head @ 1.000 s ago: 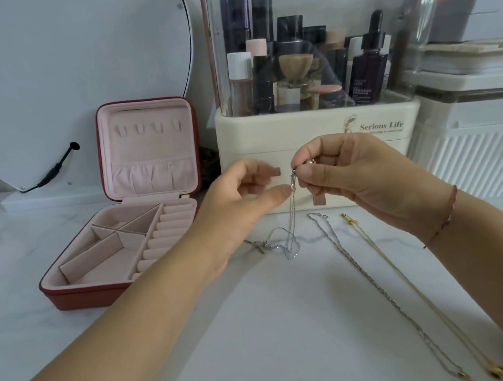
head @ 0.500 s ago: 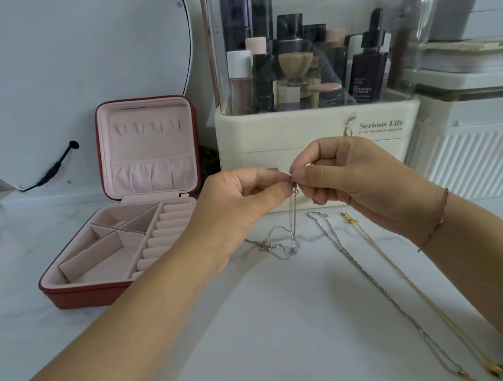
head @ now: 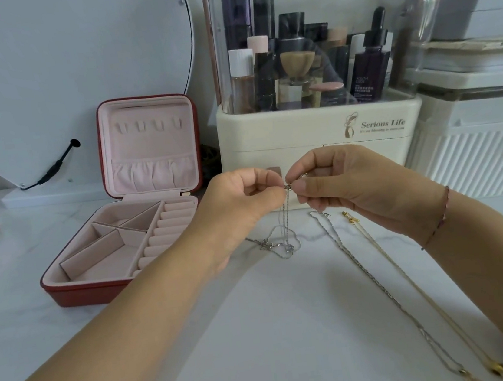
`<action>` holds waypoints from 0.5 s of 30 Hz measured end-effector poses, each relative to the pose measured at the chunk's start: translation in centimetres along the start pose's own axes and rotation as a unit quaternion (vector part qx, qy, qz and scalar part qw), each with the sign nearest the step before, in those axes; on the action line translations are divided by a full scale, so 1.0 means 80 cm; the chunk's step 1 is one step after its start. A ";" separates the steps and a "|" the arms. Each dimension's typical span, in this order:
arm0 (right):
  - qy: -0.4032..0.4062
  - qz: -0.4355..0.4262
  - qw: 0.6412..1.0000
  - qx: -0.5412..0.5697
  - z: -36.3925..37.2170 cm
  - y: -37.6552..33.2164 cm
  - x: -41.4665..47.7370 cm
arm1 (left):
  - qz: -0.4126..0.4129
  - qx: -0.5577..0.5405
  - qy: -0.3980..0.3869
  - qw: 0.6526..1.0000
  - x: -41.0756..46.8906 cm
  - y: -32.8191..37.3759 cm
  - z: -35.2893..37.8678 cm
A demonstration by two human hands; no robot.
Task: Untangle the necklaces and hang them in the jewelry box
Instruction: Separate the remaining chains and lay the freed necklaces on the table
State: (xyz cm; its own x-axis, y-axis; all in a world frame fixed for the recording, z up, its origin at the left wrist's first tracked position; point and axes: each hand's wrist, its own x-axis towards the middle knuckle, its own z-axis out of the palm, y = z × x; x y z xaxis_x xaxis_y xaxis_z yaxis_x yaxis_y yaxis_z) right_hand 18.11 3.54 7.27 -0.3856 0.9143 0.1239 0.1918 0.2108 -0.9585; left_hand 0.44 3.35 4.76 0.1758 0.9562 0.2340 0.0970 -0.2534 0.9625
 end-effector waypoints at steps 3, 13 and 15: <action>0.000 -0.026 1.000 -0.007 0.000 0.000 0.000 | -0.019 -0.019 -0.017 0.999 0.000 -0.001 0.000; 0.036 -0.046 0.998 -0.001 -0.004 -0.002 -0.001 | -0.031 -0.060 -0.034 0.997 0.000 0.000 0.000; 0.035 -0.052 0.998 -0.004 -0.004 -0.003 -0.001 | -0.030 -0.056 -0.036 0.997 0.000 0.000 0.000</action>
State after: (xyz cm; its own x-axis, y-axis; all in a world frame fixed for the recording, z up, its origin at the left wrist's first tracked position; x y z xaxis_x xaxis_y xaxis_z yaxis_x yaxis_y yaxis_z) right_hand 18.40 3.51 7.56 -0.3402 0.9094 0.2395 0.1610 0.3073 -0.9379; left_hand 0.41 3.37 4.78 0.2436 0.9550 0.1690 0.0007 -0.1744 0.9847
